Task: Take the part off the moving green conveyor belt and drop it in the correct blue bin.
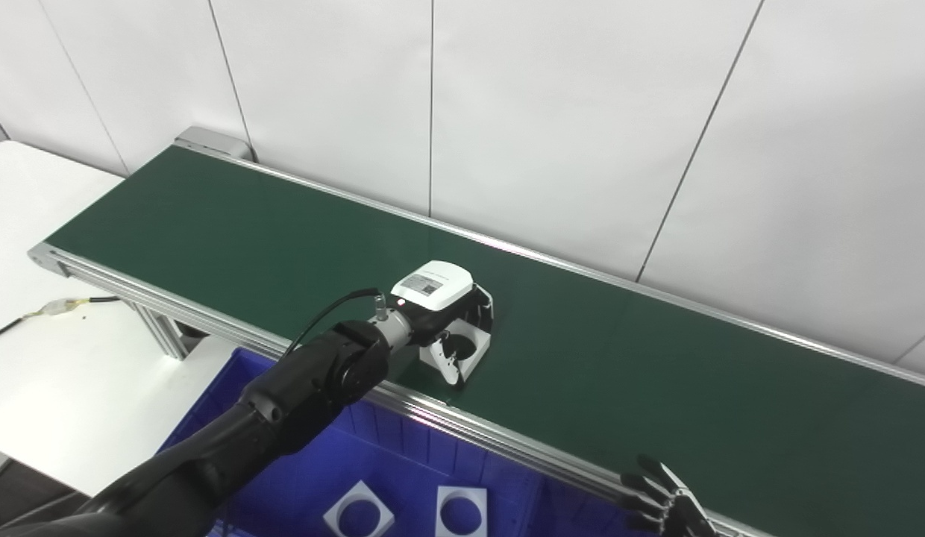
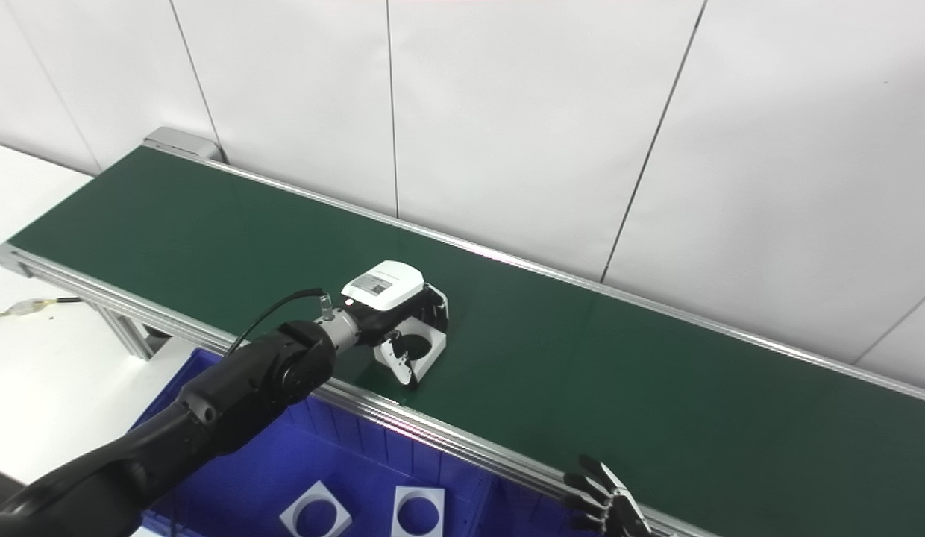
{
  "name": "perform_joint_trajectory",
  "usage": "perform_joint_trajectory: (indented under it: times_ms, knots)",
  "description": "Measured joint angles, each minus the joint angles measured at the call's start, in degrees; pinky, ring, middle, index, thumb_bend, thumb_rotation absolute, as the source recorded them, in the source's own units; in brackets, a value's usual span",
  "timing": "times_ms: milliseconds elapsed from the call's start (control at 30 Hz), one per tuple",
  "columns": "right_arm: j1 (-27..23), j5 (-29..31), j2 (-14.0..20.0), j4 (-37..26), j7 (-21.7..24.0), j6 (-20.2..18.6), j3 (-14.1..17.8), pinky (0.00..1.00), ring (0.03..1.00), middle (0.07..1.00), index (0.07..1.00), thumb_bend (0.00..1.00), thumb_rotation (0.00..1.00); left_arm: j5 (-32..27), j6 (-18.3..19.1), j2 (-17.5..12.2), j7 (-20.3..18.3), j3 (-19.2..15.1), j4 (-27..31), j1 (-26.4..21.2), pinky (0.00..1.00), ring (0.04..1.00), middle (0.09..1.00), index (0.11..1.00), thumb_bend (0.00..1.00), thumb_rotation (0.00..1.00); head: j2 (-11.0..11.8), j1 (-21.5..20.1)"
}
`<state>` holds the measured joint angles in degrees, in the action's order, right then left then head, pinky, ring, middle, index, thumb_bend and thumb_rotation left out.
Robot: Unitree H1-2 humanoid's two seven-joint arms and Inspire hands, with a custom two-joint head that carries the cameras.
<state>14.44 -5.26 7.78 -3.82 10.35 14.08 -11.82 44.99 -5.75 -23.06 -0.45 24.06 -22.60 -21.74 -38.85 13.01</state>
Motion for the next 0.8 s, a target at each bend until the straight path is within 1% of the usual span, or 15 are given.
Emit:
perform_joint_trajectory:
  times_ms: [100, 367, 433, 567, 633, 700, 767, 800]
  knots:
    - [0.13, -0.01, 0.01, -0.03, 0.00, 0.00, 0.03, 0.65, 0.726, 0.793, 0.873, 0.69, 0.61, -1.39, -0.66, -0.01, -0.01, -0.97, -0.67, 0.00, 0.50, 0.452, 0.494, 0.490, 0.50, 0.00, -0.09, -0.18]
    - [0.13, -0.37, 0.01, -0.55, -0.01, 0.00, 0.04, 0.64, 0.723, 0.791, 0.875, 0.69, 0.62, -1.46, -2.35, -0.08, -0.03, -1.69, -1.03, 0.06, 0.48, 0.451, 0.492, 0.492, 0.50, 0.00, -0.18, -0.35]
    - [0.13, -0.34, 0.01, -0.55, 0.00, 0.00, 0.05, 0.64, 0.726, 0.794, 0.877, 0.69, 0.60, -1.46, -2.45, -0.08, -0.03, -1.85, -1.00, 0.13, 0.47, 0.446, 0.486, 0.495, 0.50, 0.00, -0.18, -0.44]
    - [0.13, -0.34, 0.01, -0.55, -0.01, 0.00, 0.05, 0.65, 0.724, 0.794, 0.876, 0.69, 0.61, -1.99, -2.57, -0.11, -0.43, -2.53, -0.41, 0.71, 0.41, 0.435, 0.499, 0.499, 0.50, 0.00, -0.18, -0.62]
    - [0.14, -0.36, 0.01, -0.54, -0.02, 0.00, 0.08, 0.65, 0.724, 0.794, 0.877, 0.69, 0.61, -2.76, -2.33, -0.34, -1.85, -3.02, 2.07, 1.65, 0.40, 0.429, 0.498, 0.502, 0.50, 0.00, -0.18, -0.70]
    - [0.14, -0.37, 0.02, -0.53, -0.03, 0.00, 0.10, 0.65, 0.723, 0.793, 0.876, 0.69, 0.62, -4.00, -1.43, -0.53, -4.19, -3.79, 6.36, 2.96, 0.38, 0.419, 0.493, 0.508, 0.50, 0.00, -0.18, -0.70]
    - [0.11, -0.39, 0.00, -0.54, -0.03, 0.00, 0.08, 0.65, 0.724, 0.793, 0.877, 0.70, 0.62, -5.50, 0.44, -0.60, -7.24, -4.98, 11.16, 4.16, 0.37, 0.417, 0.493, 0.509, 0.50, 0.00, -0.26, -0.79]
    - [0.12, -0.38, 0.00, -0.54, -0.02, -0.01, 0.08, 0.65, 0.726, 0.794, 0.877, 0.70, 0.62, -6.08, 1.22, -0.69, -8.14, -5.69, 13.52, 4.72, 0.37, 0.416, 0.493, 0.509, 0.50, 0.00, -0.35, -0.88]
